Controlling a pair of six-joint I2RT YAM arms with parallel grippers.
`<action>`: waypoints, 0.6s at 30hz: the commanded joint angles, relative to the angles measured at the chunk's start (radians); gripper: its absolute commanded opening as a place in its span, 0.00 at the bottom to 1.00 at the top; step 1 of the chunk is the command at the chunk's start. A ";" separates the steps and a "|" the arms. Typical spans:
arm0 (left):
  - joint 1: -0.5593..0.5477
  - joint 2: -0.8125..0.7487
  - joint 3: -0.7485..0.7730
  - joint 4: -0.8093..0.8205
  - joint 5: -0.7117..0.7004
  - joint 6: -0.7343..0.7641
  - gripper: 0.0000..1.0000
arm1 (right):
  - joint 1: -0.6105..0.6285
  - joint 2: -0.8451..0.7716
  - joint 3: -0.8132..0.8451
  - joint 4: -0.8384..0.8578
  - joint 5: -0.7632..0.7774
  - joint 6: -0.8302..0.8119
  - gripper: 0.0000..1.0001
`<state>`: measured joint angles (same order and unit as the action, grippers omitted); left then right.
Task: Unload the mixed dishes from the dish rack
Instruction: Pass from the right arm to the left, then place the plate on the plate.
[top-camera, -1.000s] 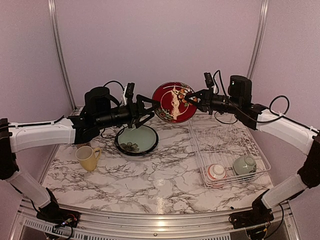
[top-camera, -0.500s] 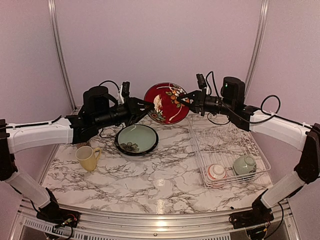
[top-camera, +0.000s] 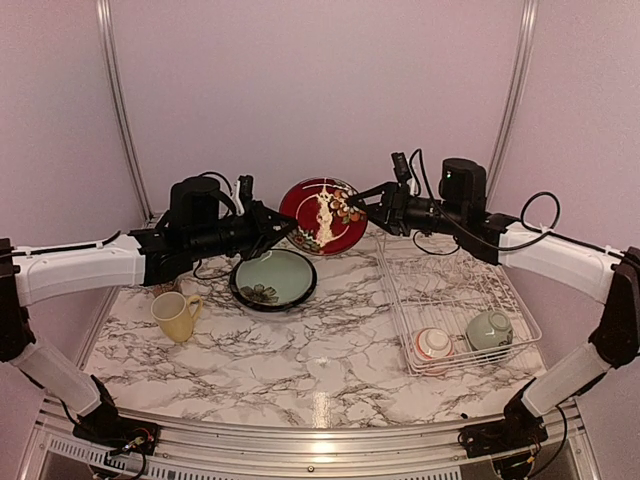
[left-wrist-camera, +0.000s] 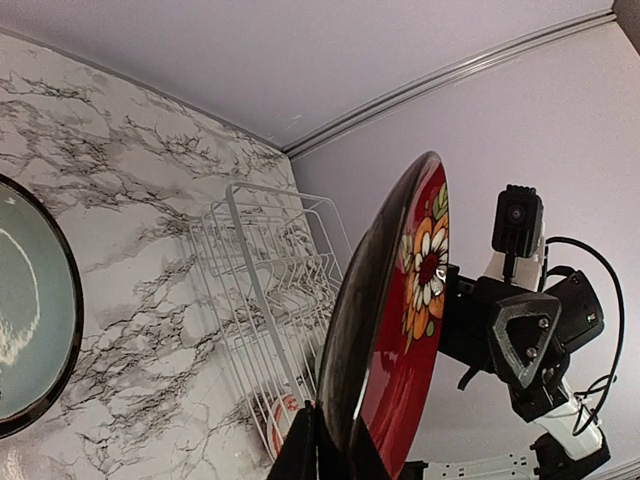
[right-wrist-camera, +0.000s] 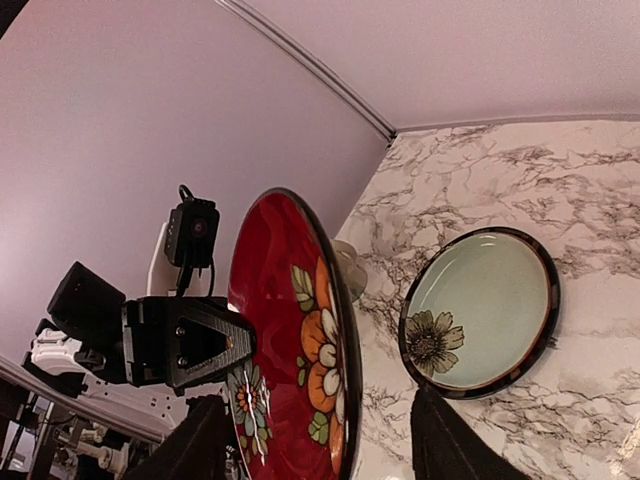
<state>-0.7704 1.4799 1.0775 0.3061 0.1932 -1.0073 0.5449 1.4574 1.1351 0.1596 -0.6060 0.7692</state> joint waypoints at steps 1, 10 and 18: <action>0.045 -0.030 -0.028 -0.061 -0.052 -0.037 0.00 | -0.018 -0.041 0.052 -0.119 0.099 -0.131 0.87; 0.145 -0.029 -0.071 -0.178 -0.136 -0.098 0.00 | -0.120 -0.172 0.026 -0.300 0.282 -0.309 0.99; 0.213 0.063 -0.085 -0.158 -0.110 -0.103 0.00 | -0.135 -0.261 0.029 -0.406 0.400 -0.420 0.98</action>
<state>-0.5804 1.5043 0.9962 0.0925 0.0700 -1.0988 0.4156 1.2472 1.1477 -0.1616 -0.2890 0.4309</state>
